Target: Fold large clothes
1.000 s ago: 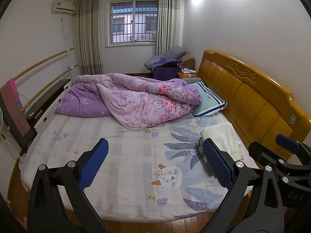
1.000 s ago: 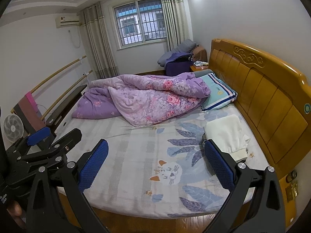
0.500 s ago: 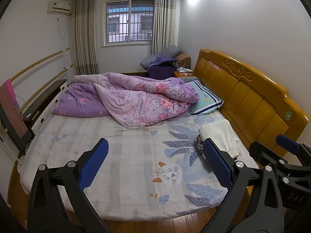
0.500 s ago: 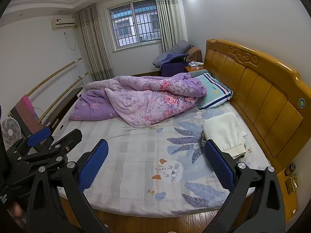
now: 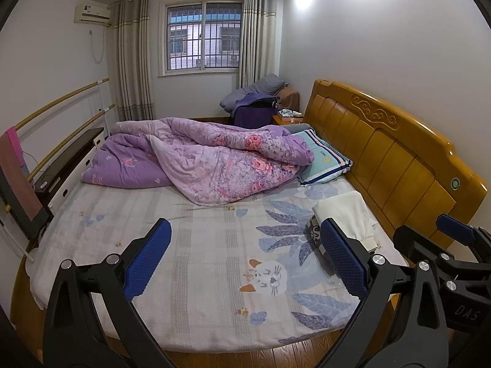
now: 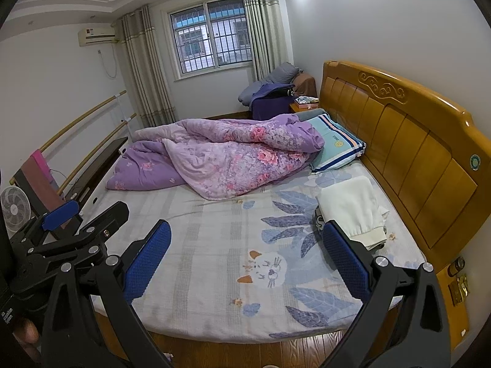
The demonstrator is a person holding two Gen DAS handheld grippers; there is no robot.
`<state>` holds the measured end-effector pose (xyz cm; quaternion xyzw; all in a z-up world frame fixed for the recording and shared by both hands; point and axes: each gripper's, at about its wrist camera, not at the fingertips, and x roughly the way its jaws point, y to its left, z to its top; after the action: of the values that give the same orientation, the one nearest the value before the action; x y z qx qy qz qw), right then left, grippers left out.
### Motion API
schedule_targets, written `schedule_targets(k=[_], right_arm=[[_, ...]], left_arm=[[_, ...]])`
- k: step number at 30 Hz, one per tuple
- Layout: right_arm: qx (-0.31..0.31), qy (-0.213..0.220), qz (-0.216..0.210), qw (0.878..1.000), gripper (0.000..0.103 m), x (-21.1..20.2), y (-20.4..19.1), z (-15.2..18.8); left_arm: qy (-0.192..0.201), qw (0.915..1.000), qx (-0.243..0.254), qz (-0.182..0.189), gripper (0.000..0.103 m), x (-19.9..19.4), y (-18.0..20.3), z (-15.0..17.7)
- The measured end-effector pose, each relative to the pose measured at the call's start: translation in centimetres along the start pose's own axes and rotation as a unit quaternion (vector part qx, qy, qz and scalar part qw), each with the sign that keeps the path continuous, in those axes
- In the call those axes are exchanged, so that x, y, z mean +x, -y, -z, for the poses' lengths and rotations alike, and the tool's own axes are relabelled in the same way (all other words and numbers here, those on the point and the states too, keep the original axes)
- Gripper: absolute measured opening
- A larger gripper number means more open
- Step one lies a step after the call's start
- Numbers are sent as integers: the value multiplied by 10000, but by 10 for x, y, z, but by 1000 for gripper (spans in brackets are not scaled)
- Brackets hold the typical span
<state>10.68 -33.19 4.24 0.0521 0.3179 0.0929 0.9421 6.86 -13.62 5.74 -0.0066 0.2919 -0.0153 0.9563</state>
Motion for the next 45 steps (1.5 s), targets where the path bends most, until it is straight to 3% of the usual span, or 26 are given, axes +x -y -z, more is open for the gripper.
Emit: schedule_targets(k=[45], right_arm=[[15, -27, -40, 10000, 95, 9, -2, -3]], left_arm=[[-62, 10000, -63, -42, 98, 16, 0, -1]])
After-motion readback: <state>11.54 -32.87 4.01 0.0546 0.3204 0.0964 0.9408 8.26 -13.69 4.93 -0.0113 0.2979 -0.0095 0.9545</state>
